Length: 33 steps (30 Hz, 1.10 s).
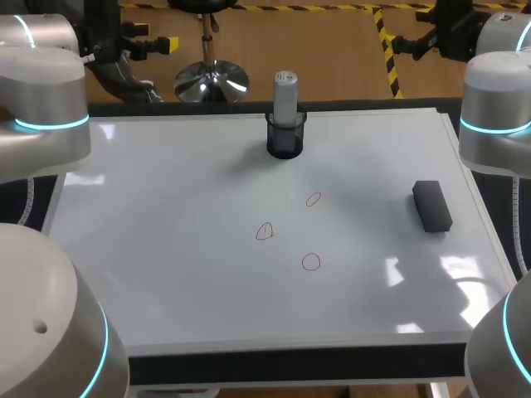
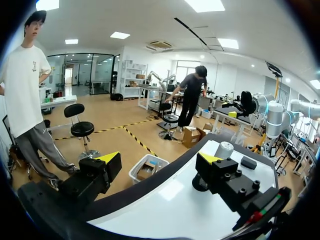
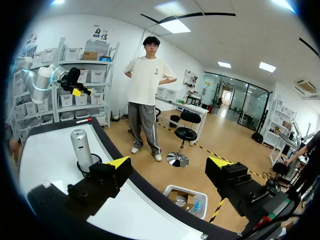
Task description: Pick up the inspection probe, press it on each red-marked spot on the whiteboard one by one, put down the probe, pick up the eraser, and wipe off all the red marks.
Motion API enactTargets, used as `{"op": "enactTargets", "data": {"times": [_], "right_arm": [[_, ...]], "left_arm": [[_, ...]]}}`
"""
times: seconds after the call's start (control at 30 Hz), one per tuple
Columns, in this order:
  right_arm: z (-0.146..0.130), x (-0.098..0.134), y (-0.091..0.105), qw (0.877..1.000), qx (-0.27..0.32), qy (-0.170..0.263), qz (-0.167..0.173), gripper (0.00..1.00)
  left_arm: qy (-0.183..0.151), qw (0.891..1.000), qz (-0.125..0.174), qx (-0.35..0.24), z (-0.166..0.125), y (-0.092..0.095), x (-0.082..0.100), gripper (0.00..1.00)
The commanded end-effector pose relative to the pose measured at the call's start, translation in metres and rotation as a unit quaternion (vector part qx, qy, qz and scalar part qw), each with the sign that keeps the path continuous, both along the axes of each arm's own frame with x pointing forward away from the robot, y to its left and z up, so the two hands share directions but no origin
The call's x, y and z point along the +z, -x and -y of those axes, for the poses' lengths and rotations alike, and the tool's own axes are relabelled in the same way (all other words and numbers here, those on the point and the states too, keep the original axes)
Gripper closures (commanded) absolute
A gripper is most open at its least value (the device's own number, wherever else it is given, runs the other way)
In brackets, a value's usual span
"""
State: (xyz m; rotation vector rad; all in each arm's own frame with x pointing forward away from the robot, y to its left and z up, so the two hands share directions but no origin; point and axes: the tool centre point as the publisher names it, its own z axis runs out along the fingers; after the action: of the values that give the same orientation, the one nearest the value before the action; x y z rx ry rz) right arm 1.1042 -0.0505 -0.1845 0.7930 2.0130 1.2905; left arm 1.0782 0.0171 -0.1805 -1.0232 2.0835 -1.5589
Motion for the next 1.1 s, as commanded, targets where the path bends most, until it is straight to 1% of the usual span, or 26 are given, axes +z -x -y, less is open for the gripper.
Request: {"op": "enactTargets", "data": {"times": [0.03,0.1,0.13,0.2,0.4,0.53,0.6,0.87,1.0,1.1], "right_arm": [[0.0,0.0,0.0,1.0,0.0,0.0,0.0,0.0],[0.0,0.0,0.0,1.0,0.0,0.0,0.0,0.0],[0.0,0.0,0.0,1.0,0.0,0.0,0.0,0.0],[0.0,0.0,0.0,1.0,0.0,0.0,0.0,0.0],[0.0,0.0,0.0,1.0,0.0,0.0,0.0,0.0],[0.0,0.0,0.0,1.0,0.0,0.0,0.0,0.0],[0.0,0.0,0.0,1.0,0.0,0.0,0.0,0.0],[0.0,0.0,0.0,1.0,0.0,0.0,0.0,0.0],[0.0,0.0,0.0,1.0,0.0,0.0,0.0,0.0],[0.0,0.0,0.0,1.0,0.0,0.0,0.0,0.0]], "left_arm": [[0.001,1.0,0.002,-0.018,-0.001,-0.002,0.001,0.0],[0.005,1.0,0.007,-0.028,0.001,0.0,0.001,0.0],[0.002,0.999,0.008,-0.034,0.002,0.0,0.001,0.0],[0.011,0.999,0.013,-0.048,0.005,0.001,0.001,0.0],[0.009,0.997,0.022,-0.075,0.01,0.003,-0.001,0.0],[0.013,0.994,0.032,-0.108,0.016,0.007,-0.001,0.0],[0.018,0.99,0.043,-0.132,0.019,0.01,0.0,0.0],[0.016,0.986,0.046,-0.158,0.023,0.012,-0.003,0.0],[0.017,0.981,0.049,-0.185,0.029,0.013,-0.005,0.0],[0.019,0.975,0.054,-0.214,0.036,0.015,-0.006,0.0]]}}
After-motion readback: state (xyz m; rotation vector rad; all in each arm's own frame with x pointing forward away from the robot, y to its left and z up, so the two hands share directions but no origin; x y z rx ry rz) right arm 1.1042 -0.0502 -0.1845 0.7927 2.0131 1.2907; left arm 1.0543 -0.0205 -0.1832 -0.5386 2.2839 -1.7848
